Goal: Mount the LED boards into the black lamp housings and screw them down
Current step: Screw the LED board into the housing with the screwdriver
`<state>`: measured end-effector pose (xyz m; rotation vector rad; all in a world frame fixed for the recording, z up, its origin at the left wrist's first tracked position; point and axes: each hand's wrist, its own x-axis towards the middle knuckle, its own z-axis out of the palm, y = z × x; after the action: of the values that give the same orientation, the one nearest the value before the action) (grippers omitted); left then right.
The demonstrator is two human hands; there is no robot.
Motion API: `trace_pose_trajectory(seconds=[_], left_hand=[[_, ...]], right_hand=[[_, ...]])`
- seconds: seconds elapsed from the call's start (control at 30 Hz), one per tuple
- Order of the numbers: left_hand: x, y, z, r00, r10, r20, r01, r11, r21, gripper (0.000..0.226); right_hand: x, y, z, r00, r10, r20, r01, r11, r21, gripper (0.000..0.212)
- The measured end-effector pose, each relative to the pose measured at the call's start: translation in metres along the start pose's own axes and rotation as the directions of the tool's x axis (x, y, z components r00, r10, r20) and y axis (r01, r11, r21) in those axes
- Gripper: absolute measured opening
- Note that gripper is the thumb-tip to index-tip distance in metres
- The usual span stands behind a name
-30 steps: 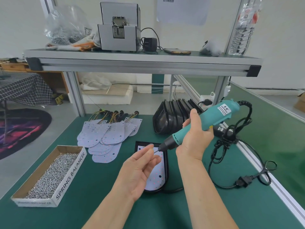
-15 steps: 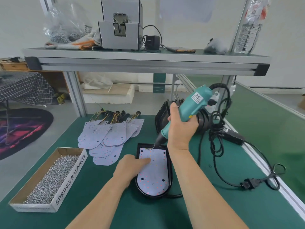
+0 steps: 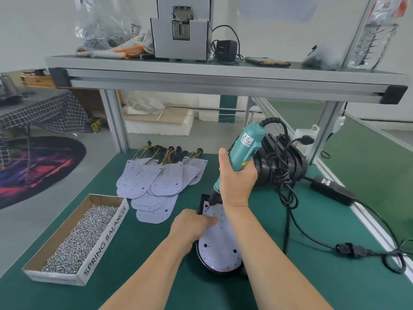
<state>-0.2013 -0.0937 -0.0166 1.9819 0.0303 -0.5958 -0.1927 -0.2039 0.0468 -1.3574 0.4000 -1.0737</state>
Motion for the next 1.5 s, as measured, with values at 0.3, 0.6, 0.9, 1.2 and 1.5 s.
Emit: trace_pose_trajectory(seconds=[0.3,0.6,0.9,1.2,1.5], left_hand=[[0.006,-0.005,0.001,1.000,0.004,-0.025,-0.004,1.000,0.002,0.049],[0.009,-0.008,0.003,0.999,0.034,-0.042,-0.034,0.999,0.011,0.044],[0.011,-0.008,0.002,0.999,0.025,-0.041,-0.026,0.999,-0.029,0.029],[0.006,-0.003,0.001,0.998,-0.011,-0.055,0.009,0.999,-0.037,0.031],[-0.005,0.002,-0.003,0.999,0.025,0.047,-0.022,0.998,-0.065,0.048]], right_hand=[[0.000,0.007,0.003,0.999,-0.052,0.012,0.052,0.998,-0.019,0.040],[-0.001,0.011,0.009,0.995,-0.079,0.066,0.081,0.996,-0.033,0.029],[-0.008,0.007,0.004,0.995,-0.061,0.084,0.066,0.996,-0.064,0.030],[-0.030,-0.014,-0.020,0.991,-0.126,0.053,0.126,0.992,-0.011,0.039],[0.028,-0.052,-0.080,0.977,-0.161,-0.142,0.138,0.977,-0.160,0.024]])
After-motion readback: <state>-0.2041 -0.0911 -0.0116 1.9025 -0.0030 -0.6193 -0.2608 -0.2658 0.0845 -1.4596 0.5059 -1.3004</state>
